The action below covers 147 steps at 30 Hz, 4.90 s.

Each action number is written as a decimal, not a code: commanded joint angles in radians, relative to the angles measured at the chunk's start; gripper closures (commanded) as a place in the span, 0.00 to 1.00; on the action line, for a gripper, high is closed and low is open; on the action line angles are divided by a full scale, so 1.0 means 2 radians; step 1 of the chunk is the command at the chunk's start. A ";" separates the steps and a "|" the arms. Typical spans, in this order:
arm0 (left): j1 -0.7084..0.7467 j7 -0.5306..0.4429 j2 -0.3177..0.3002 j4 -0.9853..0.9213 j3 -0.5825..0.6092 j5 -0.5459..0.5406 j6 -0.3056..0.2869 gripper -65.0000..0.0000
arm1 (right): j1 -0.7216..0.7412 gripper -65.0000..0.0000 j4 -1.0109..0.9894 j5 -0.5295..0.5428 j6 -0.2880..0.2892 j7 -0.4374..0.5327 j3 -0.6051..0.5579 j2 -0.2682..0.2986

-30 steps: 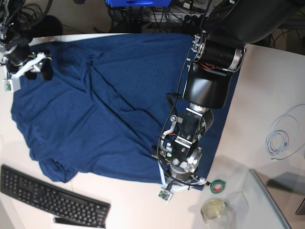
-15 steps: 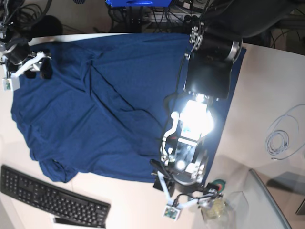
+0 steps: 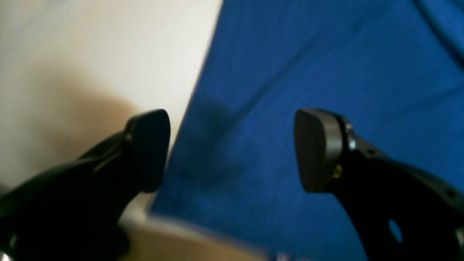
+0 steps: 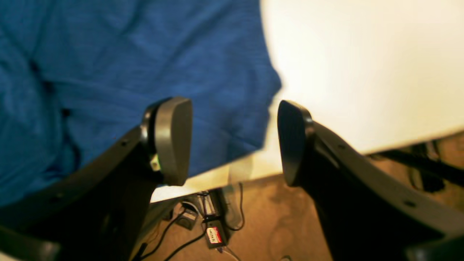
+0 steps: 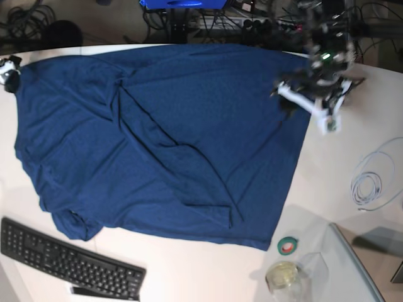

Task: Layout the t-shirt on the table in an organized manner, then fold the t-shirt properly
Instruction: 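Raise the left gripper back to the shirt shoulder corner, then grasp the shoulder corner with the left gripper, holding the other with right, then lift both shoulder corners and pull the shirt away from the hem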

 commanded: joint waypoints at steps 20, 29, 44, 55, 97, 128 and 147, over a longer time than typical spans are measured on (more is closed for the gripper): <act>0.086 -0.162 -0.026 -0.125 -0.075 -0.135 -0.002 0.22 | 0.000 0.46 0.007 0.011 0.005 0.011 -0.002 0.000; 0.056 -0.160 -0.025 -0.161 -0.071 -0.135 -0.003 0.34 | -0.001 0.46 0.007 0.011 0.005 0.011 0.001 0.000; 0.047 -0.159 -0.026 -0.144 -0.026 -0.136 -0.003 1.00 | 0.002 0.46 -0.086 0.012 0.004 0.010 -0.003 0.000; 0.045 -0.122 -0.026 -0.098 -0.026 -0.136 -0.002 1.00 | 0.026 0.46 -0.128 0.012 0.003 0.011 -0.003 0.003; 0.034 -0.045 -0.015 -0.034 -0.051 -0.136 0.000 1.00 | 0.059 1.00 -0.094 0.013 -0.052 -0.077 0.002 0.002; -0.120 0.084 0.026 -0.038 -0.076 -0.135 0.000 1.00 | 0.218 1.00 -0.141 0.011 -0.224 -0.213 -0.028 0.043; -0.200 0.090 0.043 -0.119 -0.124 -0.132 0.000 1.00 | 0.244 1.00 -0.263 0.011 -0.230 -0.135 -0.093 0.085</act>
